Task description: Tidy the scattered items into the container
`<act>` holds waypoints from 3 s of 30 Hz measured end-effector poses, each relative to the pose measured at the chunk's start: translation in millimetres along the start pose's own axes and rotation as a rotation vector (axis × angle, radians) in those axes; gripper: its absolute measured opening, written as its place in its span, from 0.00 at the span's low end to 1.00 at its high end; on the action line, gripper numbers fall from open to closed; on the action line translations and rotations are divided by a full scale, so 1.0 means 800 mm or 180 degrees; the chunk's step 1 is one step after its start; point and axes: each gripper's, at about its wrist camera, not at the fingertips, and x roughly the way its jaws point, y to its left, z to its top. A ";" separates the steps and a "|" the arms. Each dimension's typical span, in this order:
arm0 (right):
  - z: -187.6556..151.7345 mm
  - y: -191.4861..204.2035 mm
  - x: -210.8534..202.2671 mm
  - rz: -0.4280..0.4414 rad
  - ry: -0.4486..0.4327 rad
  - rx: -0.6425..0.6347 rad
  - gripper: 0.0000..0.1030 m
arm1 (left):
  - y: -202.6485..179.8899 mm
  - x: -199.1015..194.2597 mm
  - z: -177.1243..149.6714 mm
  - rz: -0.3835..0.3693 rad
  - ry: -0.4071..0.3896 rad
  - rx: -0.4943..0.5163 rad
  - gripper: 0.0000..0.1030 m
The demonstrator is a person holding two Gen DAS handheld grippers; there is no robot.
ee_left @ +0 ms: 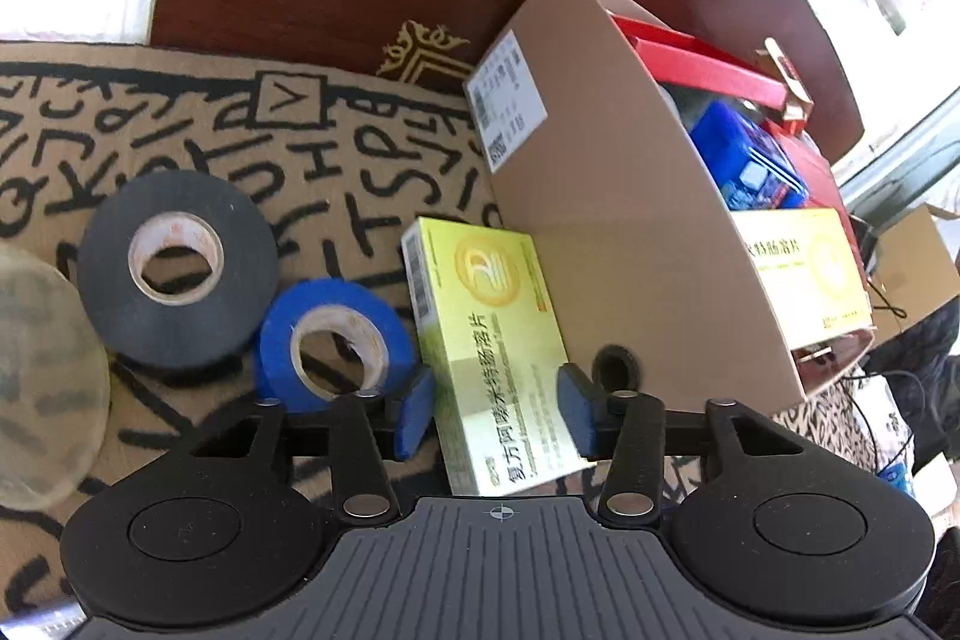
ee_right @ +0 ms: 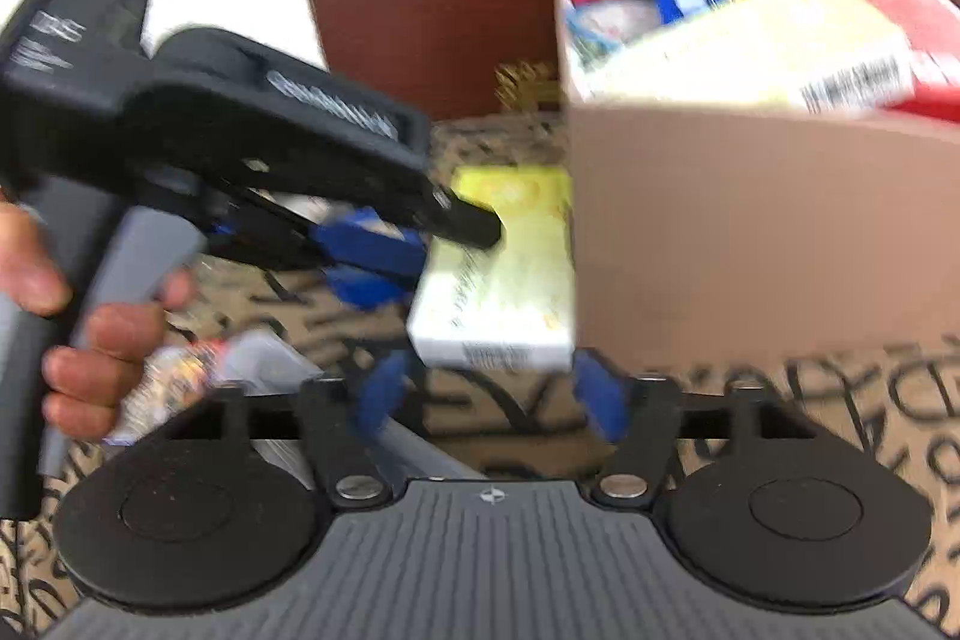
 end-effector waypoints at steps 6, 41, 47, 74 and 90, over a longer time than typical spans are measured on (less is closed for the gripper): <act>-0.002 -0.006 0.007 0.0000 -0.0010 0.0166 0.77 | -0.006 -0.003 0.009 -0.0036 -0.0085 -0.0055 0.77; -0.056 -0.018 -0.035 0.0283 0.0053 0.0391 0.58 | -0.053 0.022 -0.018 0.0294 0.0499 0.1248 0.86; -0.080 -0.052 -0.069 -0.0039 -0.0003 0.0457 0.59 | -0.077 0.002 -0.070 -0.0048 0.0720 0.1425 0.84; -0.024 -0.045 -0.163 0.0208 -0.0427 -0.0625 0.65 | -0.147 -0.099 -0.079 -0.0093 -0.0074 0.1137 0.72; 0.206 -0.078 -0.093 0.0293 -0.0794 -0.1084 0.64 | -0.172 -0.086 0.122 -0.0061 -0.0980 0.0537 0.76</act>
